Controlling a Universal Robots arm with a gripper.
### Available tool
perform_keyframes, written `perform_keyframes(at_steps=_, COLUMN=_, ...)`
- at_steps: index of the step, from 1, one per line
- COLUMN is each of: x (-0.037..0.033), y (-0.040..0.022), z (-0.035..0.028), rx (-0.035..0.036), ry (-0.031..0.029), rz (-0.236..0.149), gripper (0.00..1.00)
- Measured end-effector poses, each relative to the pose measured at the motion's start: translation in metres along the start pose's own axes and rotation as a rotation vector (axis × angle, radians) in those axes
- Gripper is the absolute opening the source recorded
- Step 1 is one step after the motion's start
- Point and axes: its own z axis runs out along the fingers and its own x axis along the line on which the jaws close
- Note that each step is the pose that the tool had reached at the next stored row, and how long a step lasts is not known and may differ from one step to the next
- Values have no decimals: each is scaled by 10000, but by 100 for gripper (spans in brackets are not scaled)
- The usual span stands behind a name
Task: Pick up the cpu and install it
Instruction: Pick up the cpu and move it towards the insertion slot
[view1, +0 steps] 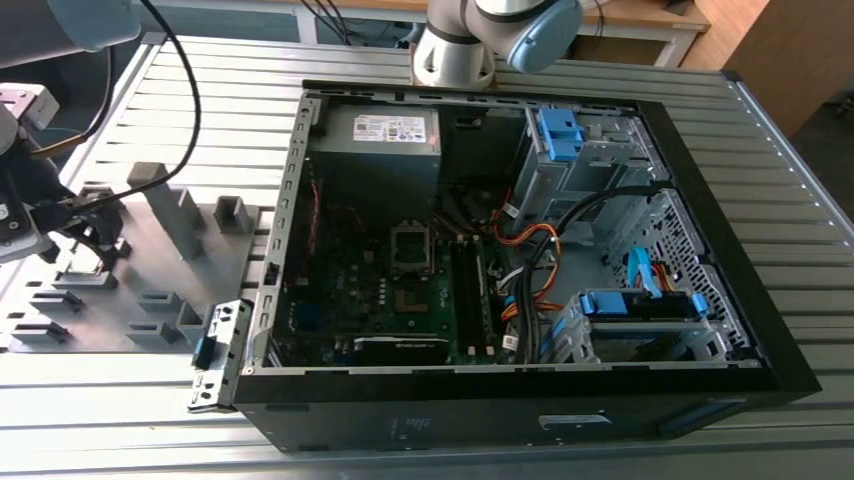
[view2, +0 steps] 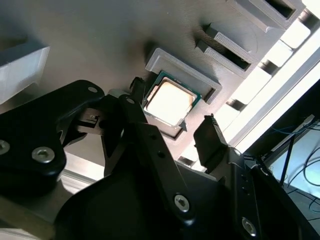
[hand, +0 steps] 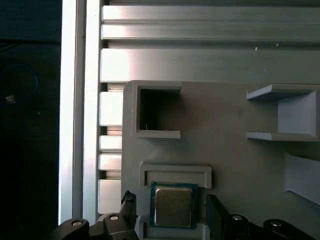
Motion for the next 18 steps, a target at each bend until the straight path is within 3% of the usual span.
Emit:
perform_keyframes(at_steps=11, x=-1, y=-2, z=93, rx=52, ry=-1, rz=-15, gripper=66)
perform_keyframes(at_steps=18, x=-1, y=-2, z=94, rx=77, ry=-1, rz=-14, gripper=66)
